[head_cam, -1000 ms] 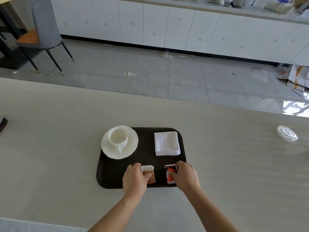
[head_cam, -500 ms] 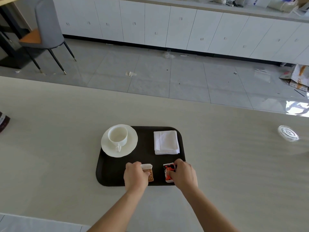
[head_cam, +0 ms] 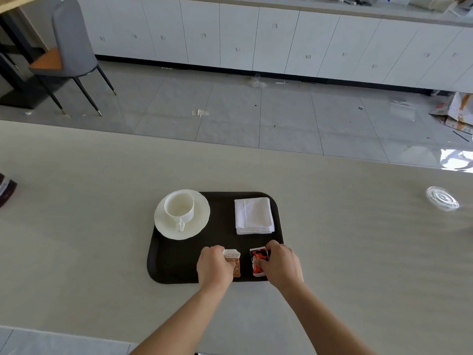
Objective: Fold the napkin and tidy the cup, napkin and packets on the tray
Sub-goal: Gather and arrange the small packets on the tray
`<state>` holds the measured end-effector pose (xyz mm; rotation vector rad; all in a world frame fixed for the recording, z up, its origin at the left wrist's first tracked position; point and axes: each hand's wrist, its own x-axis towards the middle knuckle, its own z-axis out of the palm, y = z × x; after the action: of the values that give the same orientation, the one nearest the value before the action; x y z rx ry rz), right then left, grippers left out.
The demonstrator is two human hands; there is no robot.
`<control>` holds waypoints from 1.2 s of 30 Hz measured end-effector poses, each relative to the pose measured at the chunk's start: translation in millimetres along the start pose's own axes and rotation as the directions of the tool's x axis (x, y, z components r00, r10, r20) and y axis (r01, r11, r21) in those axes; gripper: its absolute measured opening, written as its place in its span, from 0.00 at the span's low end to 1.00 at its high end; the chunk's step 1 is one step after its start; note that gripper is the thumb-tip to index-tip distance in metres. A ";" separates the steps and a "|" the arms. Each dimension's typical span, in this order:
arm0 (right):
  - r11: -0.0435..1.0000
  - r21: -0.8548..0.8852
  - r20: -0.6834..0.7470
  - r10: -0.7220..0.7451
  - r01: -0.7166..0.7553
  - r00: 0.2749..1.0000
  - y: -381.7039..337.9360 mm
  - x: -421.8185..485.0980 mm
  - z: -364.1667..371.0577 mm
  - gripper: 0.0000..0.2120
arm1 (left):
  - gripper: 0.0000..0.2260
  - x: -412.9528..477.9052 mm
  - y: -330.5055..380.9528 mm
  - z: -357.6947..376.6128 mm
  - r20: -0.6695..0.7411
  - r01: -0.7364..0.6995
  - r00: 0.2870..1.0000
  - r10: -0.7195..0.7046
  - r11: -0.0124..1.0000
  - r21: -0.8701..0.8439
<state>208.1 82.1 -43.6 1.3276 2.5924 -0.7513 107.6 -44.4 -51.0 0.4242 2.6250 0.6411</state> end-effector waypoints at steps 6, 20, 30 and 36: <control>1.000 0.004 0.002 -0.005 0.005 1.000 -1.4 -0.1 -2.2 0.13 | 0.12 -7.6 14.2 6.8 0.035 -0.043 0.998 0.044 0.998 -0.036; 1.000 0.009 0.023 -0.012 0.011 1.000 -1.2 1.2 -4.9 0.12 | 0.05 4.0 7.9 1.5 -0.012 0.250 0.965 -0.262 0.932 -0.262; 1.000 0.014 0.025 -0.022 0.022 0.999 -1.2 -0.1 -7.2 0.10 | 0.18 13.7 16.9 -2.9 0.021 -0.277 0.960 0.280 0.932 0.233; 1.000 0.010 0.015 -0.030 0.029 0.999 -0.4 -0.2 -6.2 0.10 | 0.14 18.5 22.4 -2.1 0.095 -0.218 0.974 0.205 0.964 0.153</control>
<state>208.6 84.7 -38.0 1.2842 2.6054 -0.7772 94.9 -19.2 -44.0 0.7726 2.5867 0.4642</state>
